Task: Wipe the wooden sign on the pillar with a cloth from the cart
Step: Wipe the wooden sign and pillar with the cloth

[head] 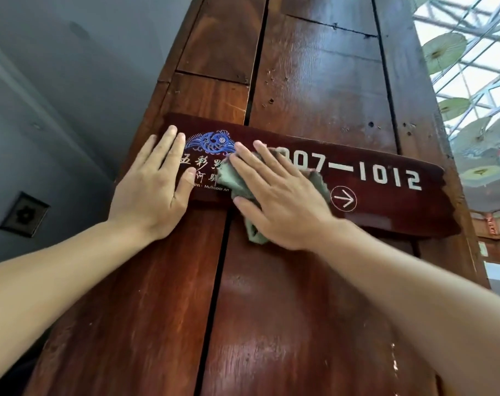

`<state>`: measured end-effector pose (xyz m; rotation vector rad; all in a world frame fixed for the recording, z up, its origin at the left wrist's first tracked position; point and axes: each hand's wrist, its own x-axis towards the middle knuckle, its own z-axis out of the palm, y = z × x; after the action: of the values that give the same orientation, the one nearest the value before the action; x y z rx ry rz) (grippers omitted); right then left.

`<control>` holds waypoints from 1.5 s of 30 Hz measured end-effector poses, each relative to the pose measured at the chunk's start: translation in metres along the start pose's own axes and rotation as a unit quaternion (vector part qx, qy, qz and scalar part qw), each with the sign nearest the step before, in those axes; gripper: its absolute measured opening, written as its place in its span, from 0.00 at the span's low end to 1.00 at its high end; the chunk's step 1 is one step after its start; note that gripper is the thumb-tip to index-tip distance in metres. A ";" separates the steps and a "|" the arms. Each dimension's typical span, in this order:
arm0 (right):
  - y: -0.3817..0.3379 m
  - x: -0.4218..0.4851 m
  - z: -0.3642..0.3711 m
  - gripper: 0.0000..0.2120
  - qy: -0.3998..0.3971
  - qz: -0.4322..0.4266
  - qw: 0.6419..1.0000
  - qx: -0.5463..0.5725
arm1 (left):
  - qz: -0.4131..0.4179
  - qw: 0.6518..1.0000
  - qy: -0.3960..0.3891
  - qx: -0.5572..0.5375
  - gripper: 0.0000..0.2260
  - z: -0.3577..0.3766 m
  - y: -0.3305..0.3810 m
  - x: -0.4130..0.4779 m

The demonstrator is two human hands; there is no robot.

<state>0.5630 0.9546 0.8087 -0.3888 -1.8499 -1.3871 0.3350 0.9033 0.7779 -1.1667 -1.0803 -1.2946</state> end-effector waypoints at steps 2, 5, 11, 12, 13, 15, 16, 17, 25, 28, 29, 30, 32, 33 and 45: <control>0.033 0.005 -0.007 0.31 -0.022 0.012 1.000 -0.005 | -0.027 0.999 0.008 -0.027 0.30 -0.001 -0.002 -0.014; 0.059 0.026 -0.013 0.31 0.004 0.256 0.965 0.056 | -0.092 0.996 0.009 -0.021 0.33 -0.006 -0.006 -0.043; -0.075 0.061 0.017 0.35 0.065 0.150 0.986 0.042 | -0.135 0.985 -0.049 0.094 0.51 -0.011 0.000 -0.075; -0.092 0.060 0.020 0.33 0.055 0.054 0.997 0.025 | -0.129 0.985 -0.056 0.098 0.52 -0.013 0.000 -0.078; -0.094 0.063 0.017 0.30 0.034 -0.019 0.999 0.014 | -0.123 0.986 -0.061 0.098 0.52 -0.014 0.000 -0.080; -0.069 0.075 0.010 0.28 0.008 -0.083 0.997 -0.008 | -0.119 0.985 -0.070 0.105 0.50 -0.015 0.000 -0.085; -0.053 0.082 0.008 0.28 0.011 -0.070 0.997 -0.018 | -0.119 0.983 -0.076 0.114 0.50 -0.016 0.000 -0.088; -0.037 0.089 0.004 0.28 0.014 -0.022 1.000 -0.017 | -0.117 0.982 -0.082 0.120 0.50 -0.017 0.000 -0.093; -0.099 0.107 0.017 0.34 0.065 0.171 0.982 0.043 | -0.096 0.982 -0.094 0.130 0.49 -0.021 0.000 -0.115; -0.076 0.096 0.012 0.33 0.016 -0.015 1.000 -0.005 | -0.097 0.983 -0.091 0.128 0.48 -0.021 -0.001 -0.114; -0.057 0.095 0.010 0.32 0.009 -0.009 1.000 -0.017 | -0.096 0.983 -0.094 0.128 0.49 -0.020 -0.002 -0.115; -0.037 0.093 0.006 0.32 0.007 0.031 0.999 -0.021 | -0.095 0.982 -0.096 0.129 0.49 -0.020 -0.002 -0.115; -0.005 0.088 0.002 0.32 0.029 0.207 0.978 0.006 | -0.098 0.981 -0.097 0.138 0.49 -0.021 -0.002 -0.115; -0.001 0.087 0.002 0.33 0.037 0.299 0.953 0.027 | -0.101 0.980 -0.094 0.143 0.48 -0.021 0.000 -0.114; 0.090 -0.002 -0.006 0.37 0.018 0.391 0.920 0.034 | -0.150 0.973 -0.089 0.153 0.47 -0.008 0.038 -0.107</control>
<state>0.6248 0.9818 0.8691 -0.9360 -1.4446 -0.7635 0.3714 0.9064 0.6696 -0.9206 -1.5762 -1.2090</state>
